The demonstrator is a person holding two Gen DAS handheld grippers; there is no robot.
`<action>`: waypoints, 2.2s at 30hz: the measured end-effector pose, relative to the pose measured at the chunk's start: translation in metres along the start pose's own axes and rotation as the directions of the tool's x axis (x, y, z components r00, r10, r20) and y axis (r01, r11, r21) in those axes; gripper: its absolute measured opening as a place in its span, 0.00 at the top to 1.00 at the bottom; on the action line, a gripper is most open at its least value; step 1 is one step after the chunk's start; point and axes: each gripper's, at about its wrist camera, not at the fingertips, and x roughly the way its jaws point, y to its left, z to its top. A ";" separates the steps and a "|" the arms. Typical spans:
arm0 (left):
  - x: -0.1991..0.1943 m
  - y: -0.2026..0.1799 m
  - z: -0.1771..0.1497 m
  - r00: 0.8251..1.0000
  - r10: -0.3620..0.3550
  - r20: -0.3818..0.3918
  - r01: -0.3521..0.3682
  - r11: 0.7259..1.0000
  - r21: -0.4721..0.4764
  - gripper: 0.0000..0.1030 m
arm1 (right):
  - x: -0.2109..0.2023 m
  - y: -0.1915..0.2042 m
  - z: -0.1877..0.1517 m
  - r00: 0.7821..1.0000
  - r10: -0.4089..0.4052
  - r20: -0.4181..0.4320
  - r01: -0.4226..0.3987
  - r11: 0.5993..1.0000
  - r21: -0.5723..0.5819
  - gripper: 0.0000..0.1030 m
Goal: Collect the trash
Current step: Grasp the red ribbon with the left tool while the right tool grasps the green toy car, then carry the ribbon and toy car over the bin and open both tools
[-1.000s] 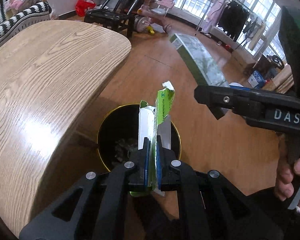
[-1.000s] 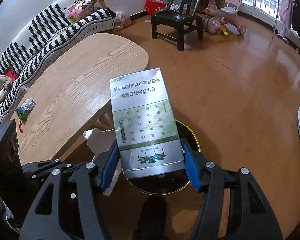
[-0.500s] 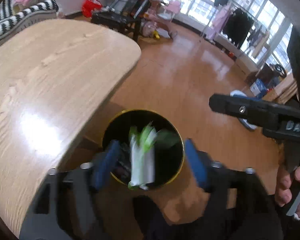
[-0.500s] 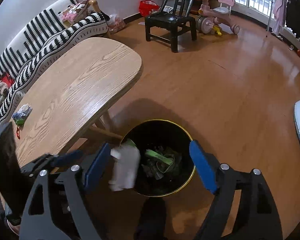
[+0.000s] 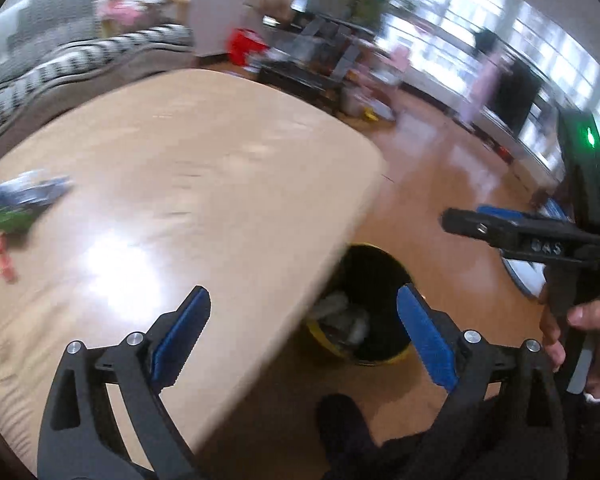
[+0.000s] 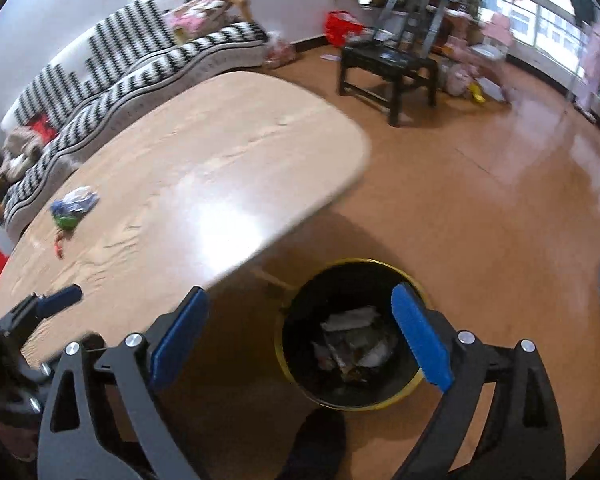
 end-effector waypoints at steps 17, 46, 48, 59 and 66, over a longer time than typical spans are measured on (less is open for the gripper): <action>-0.021 0.241 0.007 0.906 0.414 -0.083 -0.412 0.824 -0.390 0.11 | 0.064 0.200 0.028 0.985 0.164 -0.051 -0.172 0.943 -0.285 0.13; -0.091 0.296 -0.017 0.864 0.499 -0.072 -0.493 0.805 -0.329 0.92 | 0.186 0.408 0.051 0.954 0.251 -0.163 -0.296 0.706 -0.644 0.43; -0.092 0.295 -0.019 0.866 0.494 -0.072 -0.488 0.809 -0.327 0.92 | 0.194 0.413 0.053 0.952 0.248 -0.177 -0.304 0.715 -0.630 0.51; -0.113 0.290 -0.027 0.893 0.447 -0.054 -0.435 0.823 -0.367 0.92 | 0.145 0.403 0.010 0.902 0.341 -0.266 -0.431 0.657 -0.619 0.74; -0.126 0.275 -0.036 0.901 0.432 -0.037 -0.414 0.831 -0.370 0.92 | 0.104 0.377 -0.014 0.905 0.341 -0.253 -0.424 0.686 -0.591 0.75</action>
